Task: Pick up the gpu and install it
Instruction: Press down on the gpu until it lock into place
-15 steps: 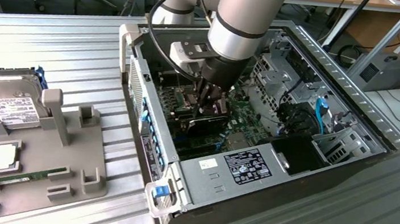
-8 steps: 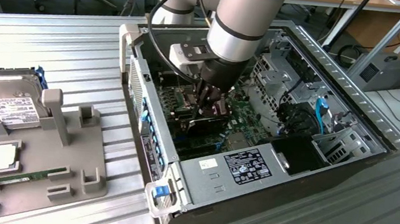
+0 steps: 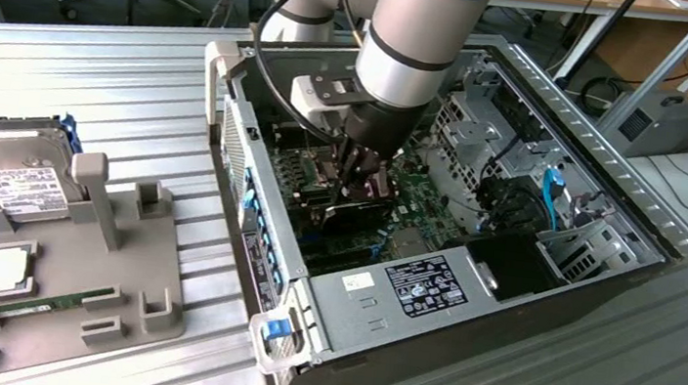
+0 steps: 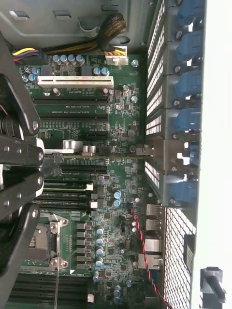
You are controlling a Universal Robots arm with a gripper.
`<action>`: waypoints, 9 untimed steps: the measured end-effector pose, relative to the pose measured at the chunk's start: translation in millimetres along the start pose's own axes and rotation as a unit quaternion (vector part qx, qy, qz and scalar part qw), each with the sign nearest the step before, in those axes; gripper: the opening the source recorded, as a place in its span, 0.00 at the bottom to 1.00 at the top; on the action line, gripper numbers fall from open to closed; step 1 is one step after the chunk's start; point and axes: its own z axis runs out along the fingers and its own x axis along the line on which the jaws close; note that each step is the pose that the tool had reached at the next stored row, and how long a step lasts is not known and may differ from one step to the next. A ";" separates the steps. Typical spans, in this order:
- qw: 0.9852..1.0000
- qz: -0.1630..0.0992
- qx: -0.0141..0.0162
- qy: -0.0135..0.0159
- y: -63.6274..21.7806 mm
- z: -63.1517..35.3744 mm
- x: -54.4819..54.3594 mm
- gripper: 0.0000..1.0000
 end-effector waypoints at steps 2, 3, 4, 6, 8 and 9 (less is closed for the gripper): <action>1.000 0.000 0.000 0.000 0.1 -2.8 -0.1 0.11; 1.000 0.000 0.000 0.000 0.1 -3.2 -0.1 0.11; 1.000 0.000 0.000 0.000 0.0 -3.3 -0.1 0.11; 1.000 0.000 0.000 0.001 -0.1 -3.8 0.2 0.11; 1.000 0.000 0.000 0.001 -0.2 -3.9 1.4 0.11; 1.000 0.000 0.000 0.001 -0.2 -4.0 2.1 0.11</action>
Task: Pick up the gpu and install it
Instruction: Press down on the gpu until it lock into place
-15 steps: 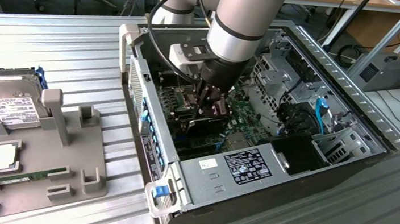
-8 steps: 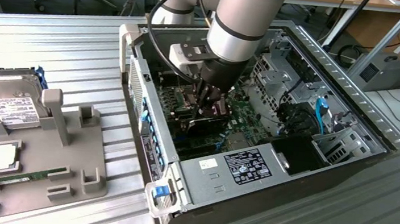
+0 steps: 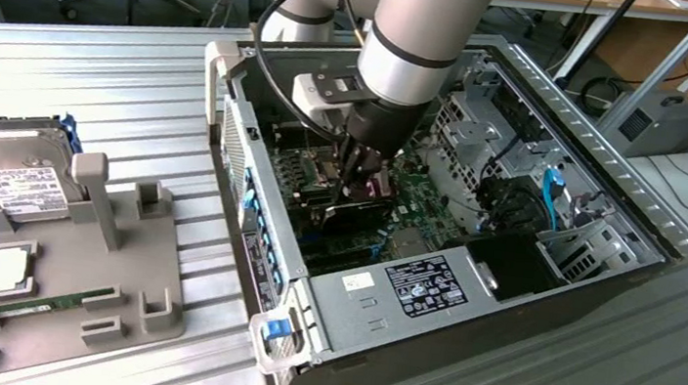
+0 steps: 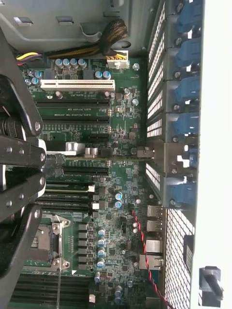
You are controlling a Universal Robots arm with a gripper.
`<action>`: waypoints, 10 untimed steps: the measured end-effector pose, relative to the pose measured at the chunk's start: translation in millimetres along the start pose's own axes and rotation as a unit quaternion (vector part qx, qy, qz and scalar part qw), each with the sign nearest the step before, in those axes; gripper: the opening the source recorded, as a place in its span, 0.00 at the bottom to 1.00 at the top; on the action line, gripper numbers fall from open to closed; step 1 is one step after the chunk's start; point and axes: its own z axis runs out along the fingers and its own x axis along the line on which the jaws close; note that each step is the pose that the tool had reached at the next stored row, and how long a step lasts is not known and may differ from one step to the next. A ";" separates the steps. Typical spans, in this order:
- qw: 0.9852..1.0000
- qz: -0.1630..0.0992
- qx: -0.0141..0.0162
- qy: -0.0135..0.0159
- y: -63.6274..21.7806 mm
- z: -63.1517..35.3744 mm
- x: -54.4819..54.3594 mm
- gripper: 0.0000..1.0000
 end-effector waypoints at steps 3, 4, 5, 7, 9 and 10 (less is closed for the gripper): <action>1.000 0.000 0.000 0.000 0.0 0.0 0.7 0.11; 1.000 0.000 0.000 0.000 0.0 0.9 0.7 0.11; 1.000 0.000 0.000 0.000 -0.1 1.8 0.8 0.11; 1.000 0.000 0.001 0.000 -0.1 2.7 0.9 0.11; 1.000 0.000 0.001 0.000 -0.1 2.7 0.9 0.11; 1.000 0.000 0.001 0.000 -0.1 2.8 0.9 0.11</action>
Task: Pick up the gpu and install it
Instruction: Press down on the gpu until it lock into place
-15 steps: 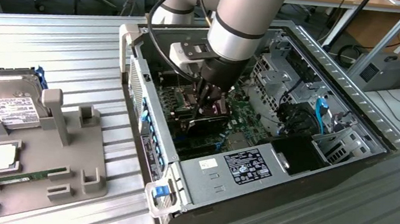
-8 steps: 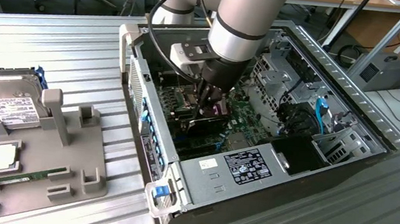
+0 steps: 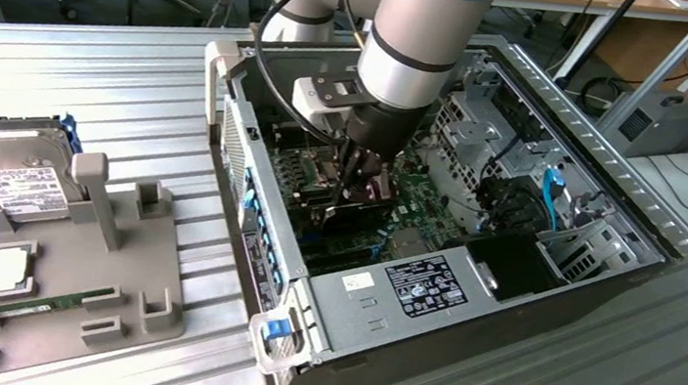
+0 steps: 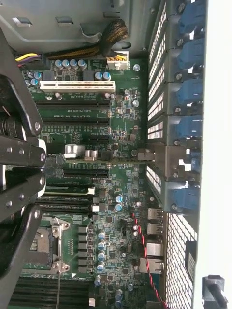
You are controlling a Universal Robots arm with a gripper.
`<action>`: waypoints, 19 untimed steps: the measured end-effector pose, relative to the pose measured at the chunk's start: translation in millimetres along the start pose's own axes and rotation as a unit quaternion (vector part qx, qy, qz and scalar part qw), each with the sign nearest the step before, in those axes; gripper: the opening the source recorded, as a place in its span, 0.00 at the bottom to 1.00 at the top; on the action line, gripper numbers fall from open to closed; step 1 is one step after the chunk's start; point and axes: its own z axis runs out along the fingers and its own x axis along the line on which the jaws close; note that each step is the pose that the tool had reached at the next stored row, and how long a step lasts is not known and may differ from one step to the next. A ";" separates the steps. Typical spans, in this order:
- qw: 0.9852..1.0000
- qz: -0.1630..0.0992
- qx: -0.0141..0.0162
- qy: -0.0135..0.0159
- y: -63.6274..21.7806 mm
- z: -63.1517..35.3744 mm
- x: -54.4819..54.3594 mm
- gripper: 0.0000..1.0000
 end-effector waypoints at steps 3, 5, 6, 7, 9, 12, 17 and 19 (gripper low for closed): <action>1.000 0.000 0.000 0.000 0.0 0.8 0.0 0.11; 1.000 0.000 0.000 0.000 0.1 0.8 0.0 0.11; 1.000 0.000 0.000 0.000 0.1 0.8 0.0 0.11; 1.000 0.000 0.000 0.000 0.1 0.8 0.0 0.11; 1.000 0.000 0.000 0.000 0.2 1.1 0.0 0.11; 1.000 0.000 0.000 0.000 1.4 2.4 0.1 0.11; 1.000 0.000 0.000 0.000 1.6 2.9 0.1 0.11; 1.000 0.000 0.000 0.000 1.6 3.6 0.2 0.11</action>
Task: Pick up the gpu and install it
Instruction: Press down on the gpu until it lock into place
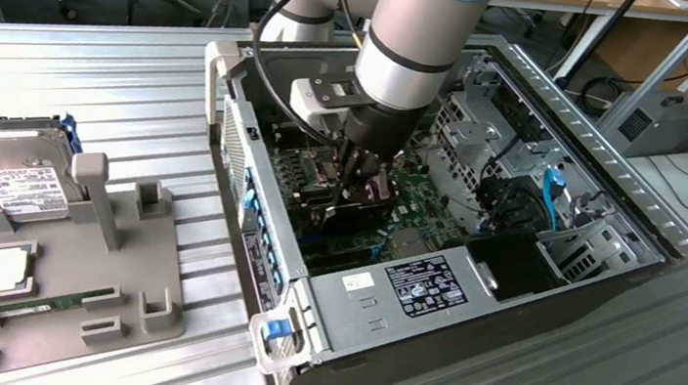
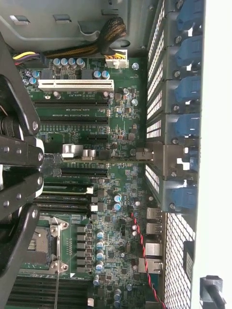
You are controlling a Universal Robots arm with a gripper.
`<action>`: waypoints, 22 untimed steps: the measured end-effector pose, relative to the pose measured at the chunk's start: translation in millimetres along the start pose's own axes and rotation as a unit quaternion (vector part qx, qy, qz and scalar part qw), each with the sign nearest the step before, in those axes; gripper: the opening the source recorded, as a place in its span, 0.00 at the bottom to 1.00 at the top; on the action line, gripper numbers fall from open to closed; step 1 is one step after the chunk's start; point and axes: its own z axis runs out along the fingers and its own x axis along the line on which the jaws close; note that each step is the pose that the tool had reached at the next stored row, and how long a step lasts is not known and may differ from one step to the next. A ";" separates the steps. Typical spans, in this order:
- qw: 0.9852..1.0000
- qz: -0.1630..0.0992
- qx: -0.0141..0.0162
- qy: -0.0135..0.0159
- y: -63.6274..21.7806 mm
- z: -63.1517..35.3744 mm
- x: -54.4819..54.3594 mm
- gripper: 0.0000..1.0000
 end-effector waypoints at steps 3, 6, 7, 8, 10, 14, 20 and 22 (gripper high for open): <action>1.000 0.000 0.000 0.000 0.0 0.4 0.0 0.11; 1.000 0.000 0.000 0.000 0.0 -0.1 -0.1 0.11; 1.000 0.000 0.000 -0.001 0.0 -1.4 -0.2 0.11; 1.000 0.000 0.001 -0.001 0.1 -2.8 -0.4 0.11; 1.000 0.000 0.000 0.000 0.3 -8.5 -0.5 0.11; 1.000 0.000 0.000 0.001 0.4 -16.3 -0.8 0.11; 1.000 0.000 0.000 0.002 1.0 -35.0 -1.8 0.11; 1.000 0.000 0.000 0.002 1.1 -40.6 -2.1 0.11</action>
